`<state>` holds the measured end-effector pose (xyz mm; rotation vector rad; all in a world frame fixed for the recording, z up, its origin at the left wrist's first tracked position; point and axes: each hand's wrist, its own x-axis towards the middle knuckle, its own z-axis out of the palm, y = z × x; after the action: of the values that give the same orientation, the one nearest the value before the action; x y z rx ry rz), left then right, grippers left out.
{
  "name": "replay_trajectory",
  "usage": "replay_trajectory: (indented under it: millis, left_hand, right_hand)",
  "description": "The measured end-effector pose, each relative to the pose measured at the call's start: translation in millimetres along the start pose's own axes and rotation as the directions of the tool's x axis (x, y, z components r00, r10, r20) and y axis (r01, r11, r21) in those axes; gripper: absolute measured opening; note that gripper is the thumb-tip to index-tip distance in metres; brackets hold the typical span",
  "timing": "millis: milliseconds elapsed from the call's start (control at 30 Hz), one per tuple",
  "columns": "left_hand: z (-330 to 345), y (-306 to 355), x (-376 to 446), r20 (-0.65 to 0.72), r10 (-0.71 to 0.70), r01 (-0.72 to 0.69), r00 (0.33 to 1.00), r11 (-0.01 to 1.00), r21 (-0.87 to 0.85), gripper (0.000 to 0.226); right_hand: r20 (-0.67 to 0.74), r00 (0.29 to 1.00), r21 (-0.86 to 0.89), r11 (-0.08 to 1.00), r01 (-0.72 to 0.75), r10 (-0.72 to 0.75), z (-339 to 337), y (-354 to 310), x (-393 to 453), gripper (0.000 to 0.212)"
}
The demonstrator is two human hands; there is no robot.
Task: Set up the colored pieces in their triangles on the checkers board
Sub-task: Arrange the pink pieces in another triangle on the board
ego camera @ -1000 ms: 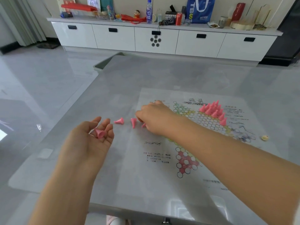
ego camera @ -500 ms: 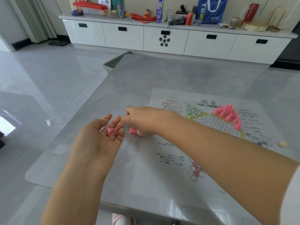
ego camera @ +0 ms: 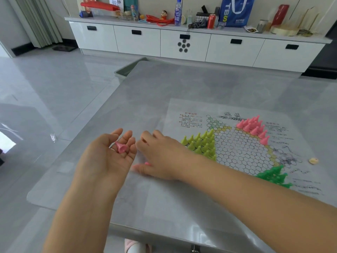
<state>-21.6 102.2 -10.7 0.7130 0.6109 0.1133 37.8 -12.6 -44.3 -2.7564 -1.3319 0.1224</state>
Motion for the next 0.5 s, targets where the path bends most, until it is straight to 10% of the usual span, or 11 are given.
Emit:
replay_trajectory:
  millis: [200, 500]
  left_hand:
    - [-2, -2, 1, -0.002, -0.004, 0.004, 1.000, 1.000, 0.005, 0.019]
    - [-4, -5, 5, -0.039, 0.001, -0.001, 0.999, 1.000, -0.003, 0.020]
  right_hand:
    - [-0.322, 0.946, -0.330, 0.931, -0.156, 0.044, 10, -7, 1, 0.018]
    - [-0.251, 0.955, -0.241, 0.945, -0.222, 0.160, 8, -16, 2, 0.015]
